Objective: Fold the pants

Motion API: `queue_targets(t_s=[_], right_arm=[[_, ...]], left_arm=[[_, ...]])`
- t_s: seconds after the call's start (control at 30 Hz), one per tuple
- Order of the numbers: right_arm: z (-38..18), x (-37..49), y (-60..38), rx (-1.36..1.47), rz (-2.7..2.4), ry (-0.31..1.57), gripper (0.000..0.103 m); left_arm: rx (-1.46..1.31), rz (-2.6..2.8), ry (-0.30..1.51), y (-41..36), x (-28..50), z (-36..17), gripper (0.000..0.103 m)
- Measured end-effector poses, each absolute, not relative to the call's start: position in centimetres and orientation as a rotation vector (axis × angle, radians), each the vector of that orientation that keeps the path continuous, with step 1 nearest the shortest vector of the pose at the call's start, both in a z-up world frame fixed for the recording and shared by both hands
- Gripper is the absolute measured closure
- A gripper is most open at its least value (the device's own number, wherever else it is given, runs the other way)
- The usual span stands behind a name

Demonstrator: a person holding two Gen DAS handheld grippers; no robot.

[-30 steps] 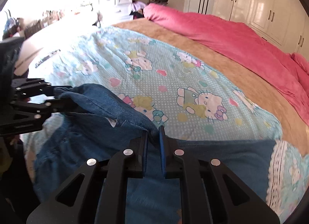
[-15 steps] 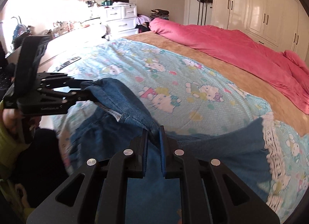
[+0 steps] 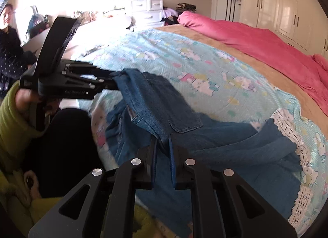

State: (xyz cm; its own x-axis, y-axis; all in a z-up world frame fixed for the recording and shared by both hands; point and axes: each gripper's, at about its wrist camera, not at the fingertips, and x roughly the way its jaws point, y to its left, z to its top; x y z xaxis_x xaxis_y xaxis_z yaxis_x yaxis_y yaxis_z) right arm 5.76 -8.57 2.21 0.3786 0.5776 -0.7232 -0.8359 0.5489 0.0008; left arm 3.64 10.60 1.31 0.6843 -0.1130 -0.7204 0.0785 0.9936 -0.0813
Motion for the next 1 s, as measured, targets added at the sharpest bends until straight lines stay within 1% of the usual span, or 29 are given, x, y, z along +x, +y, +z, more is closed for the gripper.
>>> queue_targets(t_s=[0.33, 0.57, 0.8, 0.93, 1.0], right_arm=[[-0.5, 3.5, -9.1, -0.433, 0.952, 0.815, 0.093], [-2.3, 2.0, -8.7, -0.528, 0.962, 0.818, 0.093], [-3.0, 1.6, -8.7, -0.527, 0.995, 0.840, 0.093], [-4.1, 1.6, -8.6, -0.525, 0.999, 0.873, 0.093], [-4.3, 1.8, -8.7, -0.511, 1.001, 0.880, 0.090]], left_arm=[[-0.022, -0.130, 0.876, 9.5, 1.4, -0.4, 0.068], [-0.045, -0.124, 0.930, 10.0, 0.5, -1.6, 0.067], [-0.063, -0.061, 0.854, 10.9, -2.7, 1.3, 0.067], [-0.081, -0.102, 0.831, 9.8, -0.9, 2.5, 0.067], [-0.067, -0.149, 0.849, 8.4, 0.9, 2.1, 0.067]])
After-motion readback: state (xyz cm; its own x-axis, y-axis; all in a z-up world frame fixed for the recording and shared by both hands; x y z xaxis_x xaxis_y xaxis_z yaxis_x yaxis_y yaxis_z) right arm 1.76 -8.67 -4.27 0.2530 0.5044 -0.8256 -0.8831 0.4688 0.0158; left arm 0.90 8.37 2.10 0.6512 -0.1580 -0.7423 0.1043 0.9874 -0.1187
